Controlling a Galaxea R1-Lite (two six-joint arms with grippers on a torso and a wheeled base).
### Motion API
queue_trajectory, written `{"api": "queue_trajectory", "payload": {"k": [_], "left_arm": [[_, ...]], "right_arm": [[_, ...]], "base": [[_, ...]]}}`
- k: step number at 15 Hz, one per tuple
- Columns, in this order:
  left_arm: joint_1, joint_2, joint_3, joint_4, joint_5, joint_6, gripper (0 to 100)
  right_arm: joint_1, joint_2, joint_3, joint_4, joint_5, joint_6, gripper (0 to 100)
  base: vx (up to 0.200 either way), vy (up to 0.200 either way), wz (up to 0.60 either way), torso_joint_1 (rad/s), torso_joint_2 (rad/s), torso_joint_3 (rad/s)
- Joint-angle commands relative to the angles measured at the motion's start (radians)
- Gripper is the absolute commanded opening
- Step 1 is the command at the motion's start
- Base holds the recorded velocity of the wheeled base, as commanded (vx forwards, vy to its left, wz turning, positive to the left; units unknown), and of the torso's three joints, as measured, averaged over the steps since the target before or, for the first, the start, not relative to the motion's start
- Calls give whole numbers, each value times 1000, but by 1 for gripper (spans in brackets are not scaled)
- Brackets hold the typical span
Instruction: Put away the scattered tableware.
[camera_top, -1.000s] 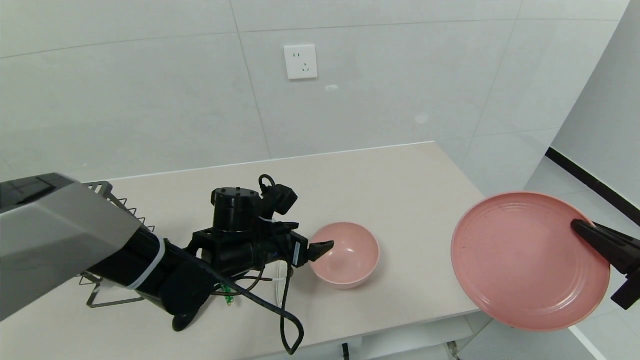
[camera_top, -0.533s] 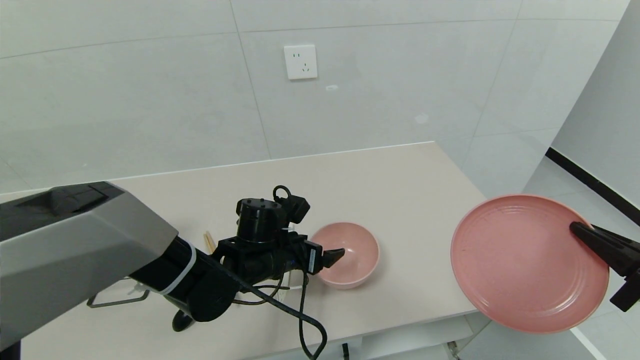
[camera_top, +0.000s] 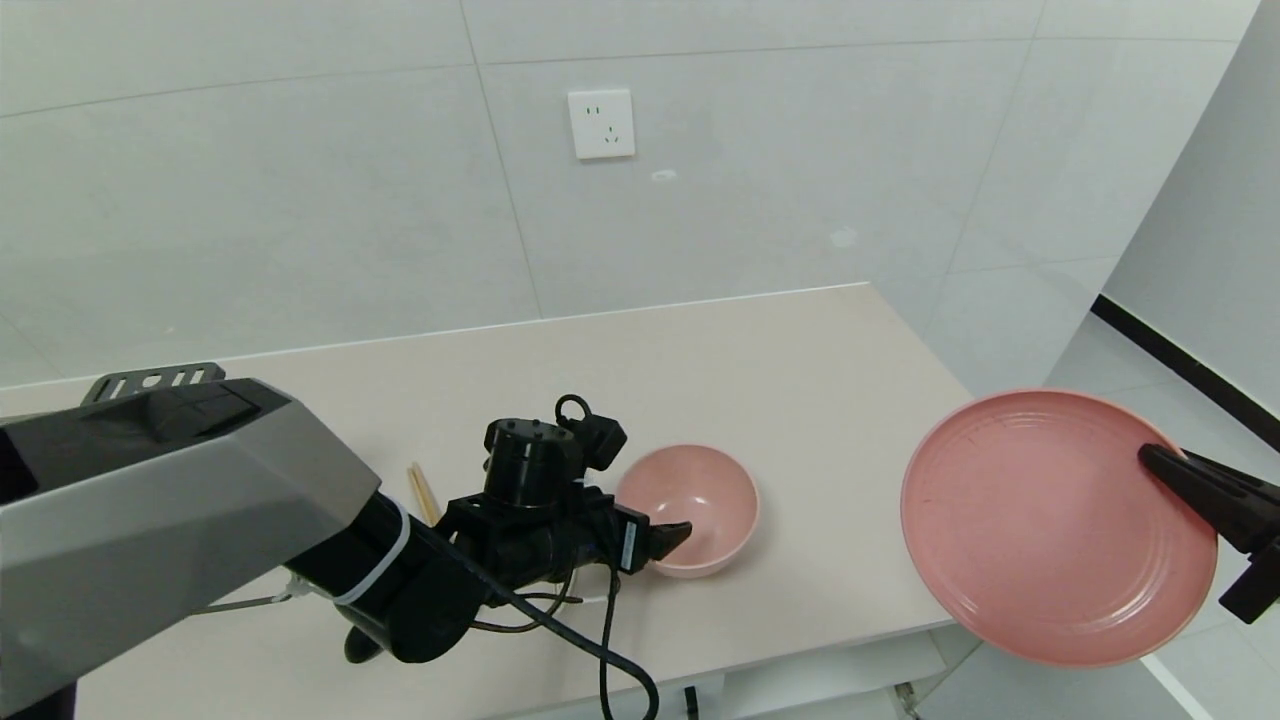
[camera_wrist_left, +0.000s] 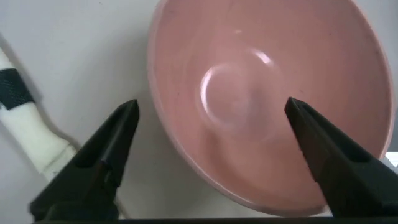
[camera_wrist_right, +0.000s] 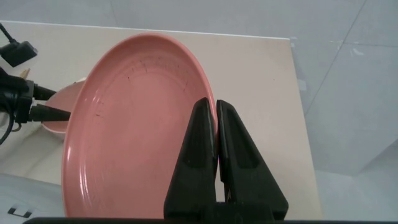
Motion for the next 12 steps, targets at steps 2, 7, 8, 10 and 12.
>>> {"api": "queue_trajectory", "payload": {"k": [2, 7, 8, 10, 12], "left_arm": [[-15, 9, 13, -6, -1, -19, 0], [-4, -115, 26, -174, 7, 12, 0], [3, -152, 33, -197, 13, 32, 0], [28, -215, 48, -225, 17, 59, 0], [54, -259, 59, -243, 13, 61, 0]], "right_arm": [[0, 1, 0, -2, 1, -1, 0], [0, 0, 0, 0, 1, -1, 0], [0, -2, 0, 0, 1, -1, 0], [0, -5, 0, 0, 1, -1, 0], [0, -6, -2, 0, 1, -2, 0]], "base": [[0, 0, 0, 0, 0, 0], [0, 0, 0, 0, 0, 0], [0, 0, 0, 0, 0, 0], [0, 0, 0, 0, 0, 0], [0, 0, 0, 0, 0, 0]]}}
